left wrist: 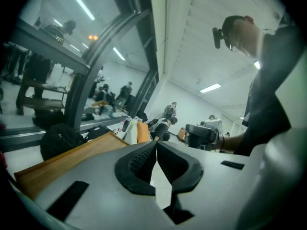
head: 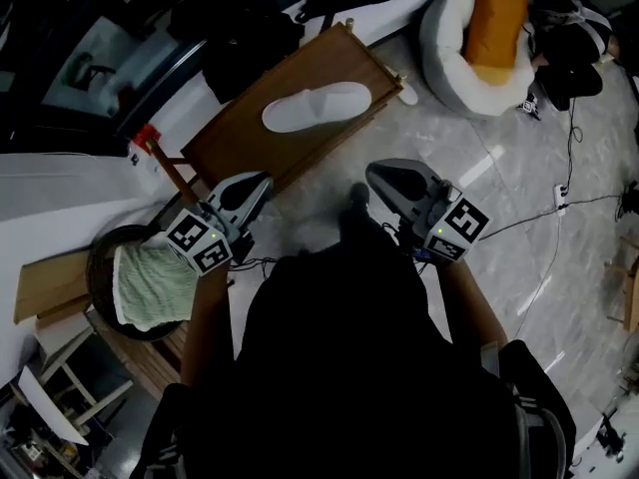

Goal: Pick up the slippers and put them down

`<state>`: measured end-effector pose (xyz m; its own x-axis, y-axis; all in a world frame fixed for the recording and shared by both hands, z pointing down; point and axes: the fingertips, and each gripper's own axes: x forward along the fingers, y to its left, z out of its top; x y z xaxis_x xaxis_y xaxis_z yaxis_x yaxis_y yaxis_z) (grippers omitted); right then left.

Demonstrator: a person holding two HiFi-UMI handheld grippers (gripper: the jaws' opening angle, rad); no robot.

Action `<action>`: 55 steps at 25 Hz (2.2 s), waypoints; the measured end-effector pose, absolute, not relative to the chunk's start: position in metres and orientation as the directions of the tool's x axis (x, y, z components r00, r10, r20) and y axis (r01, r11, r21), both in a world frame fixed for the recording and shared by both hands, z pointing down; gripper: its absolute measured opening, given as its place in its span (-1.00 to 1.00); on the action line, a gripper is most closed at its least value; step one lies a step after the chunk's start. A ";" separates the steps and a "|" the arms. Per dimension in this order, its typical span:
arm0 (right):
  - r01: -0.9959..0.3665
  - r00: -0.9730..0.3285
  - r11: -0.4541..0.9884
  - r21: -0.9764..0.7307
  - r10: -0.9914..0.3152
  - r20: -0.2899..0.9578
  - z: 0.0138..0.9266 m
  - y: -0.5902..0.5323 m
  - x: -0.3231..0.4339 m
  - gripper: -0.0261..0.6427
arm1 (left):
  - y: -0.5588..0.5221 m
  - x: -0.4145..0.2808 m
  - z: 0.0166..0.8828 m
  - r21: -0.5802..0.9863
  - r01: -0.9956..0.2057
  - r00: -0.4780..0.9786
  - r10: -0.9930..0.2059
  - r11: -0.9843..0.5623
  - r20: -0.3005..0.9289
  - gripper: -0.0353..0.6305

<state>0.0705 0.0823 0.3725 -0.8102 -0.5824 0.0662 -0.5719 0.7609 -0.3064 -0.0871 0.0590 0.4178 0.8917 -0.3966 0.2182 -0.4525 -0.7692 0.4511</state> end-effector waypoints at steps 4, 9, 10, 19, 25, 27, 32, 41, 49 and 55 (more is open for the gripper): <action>-0.517 -0.845 0.773 -0.366 -0.529 0.076 0.387 0.034 0.094 -0.84 | 0.019 -0.079 0.428 0.489 -0.533 0.845 -0.458 -0.691 0.275 -0.86; -0.425 -0.893 0.781 -0.458 -0.444 0.072 0.418 -0.002 0.098 -0.84 | -0.023 -0.079 0.457 0.530 -0.612 0.789 -0.502 -0.587 0.354 -0.86; -0.411 -0.899 0.776 -0.478 -0.431 0.074 0.426 -0.007 0.095 -0.84 | -0.030 -0.081 0.465 0.540 -0.622 0.780 -0.505 -0.567 0.368 -0.86; -0.395 -0.906 0.724 -0.565 -0.410 0.109 0.494 -0.054 0.054 -0.84 | -0.091 -0.106 0.567 0.603 -0.665 0.736 -0.521 -0.440 0.431 -0.74; -0.412 -0.898 0.668 -0.620 -0.415 0.150 0.557 -0.072 0.043 -0.84 | -0.112 -0.124 0.629 0.604 -0.704 0.699 -0.512 -0.373 0.499 -0.45; -0.399 -0.905 0.673 -0.623 -0.397 0.151 0.571 -0.074 0.037 -0.84 | -0.113 -0.122 0.647 0.604 -0.702 0.707 -0.475 -0.377 0.525 -0.13; -0.374 -0.910 0.671 -0.640 -0.399 0.114 0.583 -0.078 0.028 -0.84 | -0.114 -0.114 0.669 0.647 -0.673 0.736 -0.407 -0.358 0.541 -0.11; -0.349 -0.921 0.661 -0.664 -0.372 0.113 0.599 -0.063 0.026 -0.84 | -0.116 -0.122 0.702 0.585 -0.762 0.647 -0.376 -0.279 0.663 -0.12; -0.366 -0.914 0.654 -0.662 -0.387 0.123 0.601 -0.067 0.037 -0.84 | -0.118 -0.125 0.713 0.597 -0.771 0.634 -0.350 -0.220 0.690 -0.12; -0.362 -0.915 0.655 -0.663 -0.385 0.120 0.605 -0.066 0.032 -0.84 | -0.117 -0.126 0.720 0.609 -0.765 0.641 -0.333 -0.210 0.691 -0.16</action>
<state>0.0318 -0.0658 0.6045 -0.9151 -0.3852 0.1198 -0.3624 0.6549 -0.6631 -0.1256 -0.1172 0.7204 0.6415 -0.3333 0.6910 -0.7650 -0.2103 0.6087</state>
